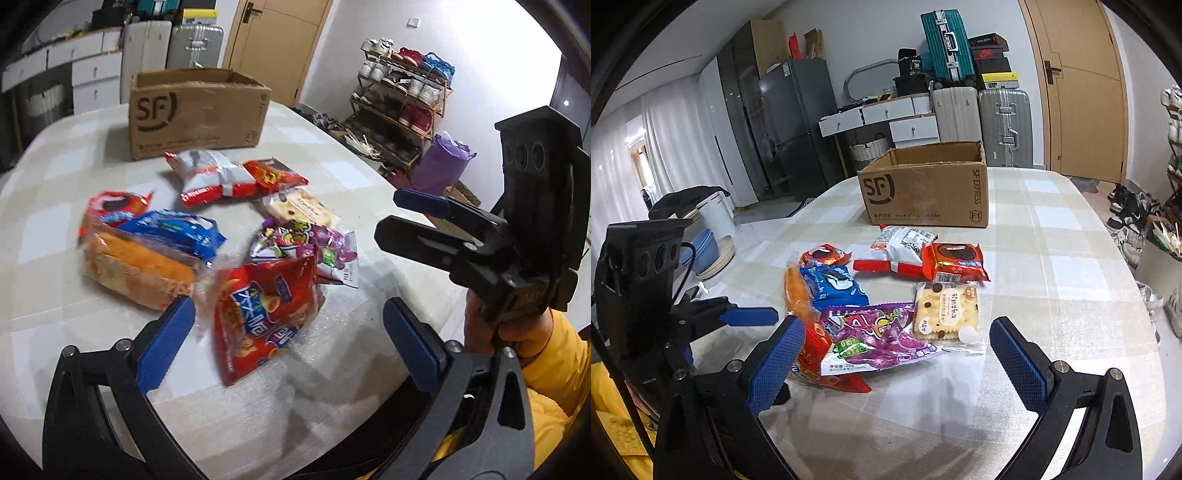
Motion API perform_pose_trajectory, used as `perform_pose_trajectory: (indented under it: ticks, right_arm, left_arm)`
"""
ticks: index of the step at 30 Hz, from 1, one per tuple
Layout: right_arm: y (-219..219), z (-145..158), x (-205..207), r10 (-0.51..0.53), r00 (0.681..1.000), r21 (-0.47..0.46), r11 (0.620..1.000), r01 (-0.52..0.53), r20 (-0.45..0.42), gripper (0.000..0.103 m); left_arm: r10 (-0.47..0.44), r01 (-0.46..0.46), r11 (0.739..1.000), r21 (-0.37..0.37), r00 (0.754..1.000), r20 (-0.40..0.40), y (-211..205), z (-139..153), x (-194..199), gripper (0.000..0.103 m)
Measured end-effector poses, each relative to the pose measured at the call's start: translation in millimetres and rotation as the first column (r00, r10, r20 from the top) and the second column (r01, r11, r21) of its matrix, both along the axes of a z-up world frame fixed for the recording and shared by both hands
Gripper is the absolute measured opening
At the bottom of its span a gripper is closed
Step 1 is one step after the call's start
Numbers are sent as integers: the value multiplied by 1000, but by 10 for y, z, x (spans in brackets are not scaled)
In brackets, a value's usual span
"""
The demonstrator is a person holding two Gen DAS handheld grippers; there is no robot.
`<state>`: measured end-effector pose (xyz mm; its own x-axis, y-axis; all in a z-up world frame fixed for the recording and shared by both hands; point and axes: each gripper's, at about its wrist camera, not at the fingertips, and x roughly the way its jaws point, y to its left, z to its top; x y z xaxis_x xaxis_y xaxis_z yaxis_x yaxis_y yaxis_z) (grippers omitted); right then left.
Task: Organize snacks
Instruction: 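Grasp the red potato chip bag with the left gripper while the right gripper grasps the purple Q candy bag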
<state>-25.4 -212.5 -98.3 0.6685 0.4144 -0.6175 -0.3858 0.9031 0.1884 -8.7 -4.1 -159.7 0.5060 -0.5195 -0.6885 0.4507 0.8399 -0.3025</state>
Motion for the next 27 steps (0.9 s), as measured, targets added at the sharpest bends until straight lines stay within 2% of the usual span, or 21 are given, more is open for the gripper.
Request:
perform_pose_trajectory:
  ticks: [2,5,7,8,9,12,20,27]
  right_arm:
    - [-2,-15,26,0,1000,-13,1000,0,0,102]
    - [-10,-1,10,0,1000,-4,1000,0,3,102]
    - [-29,-7,9,-4,1000,5,1000,4,1,102]
    - [-45,-14,15,-8,1000,10,1000,8,0,102]
    - [-56,-9,8,-12,1000,13,1000,12,-1,102]
    - [-86,-12,-9,-18,1000,27,999,18,-4,102]
    - [-78,-34,-43,-10,1000,23,1000,10,-3,102]
    - [-73,-34,-46,-11,1000,23,1000,11,-8,102]
  left_arm:
    - [-27,26,999,-24,999,-28,-29,-81,60,83]
    - [-22,21,999,-37,999,-35,-39,-118,116,75]
    - [-23,21,998,-58,999,-41,-20,-118,128,62]
    - [-20,18,998,-59,999,-47,-22,-135,148,51]
    - [-21,18,998,-57,998,-51,-30,-148,156,49]
    - [-11,10,999,-41,999,-33,-59,-138,154,45]
    - [-2,2,1000,11,999,-38,-78,-100,64,45]
    - [-8,9,999,33,1000,-15,-82,-58,15,37]
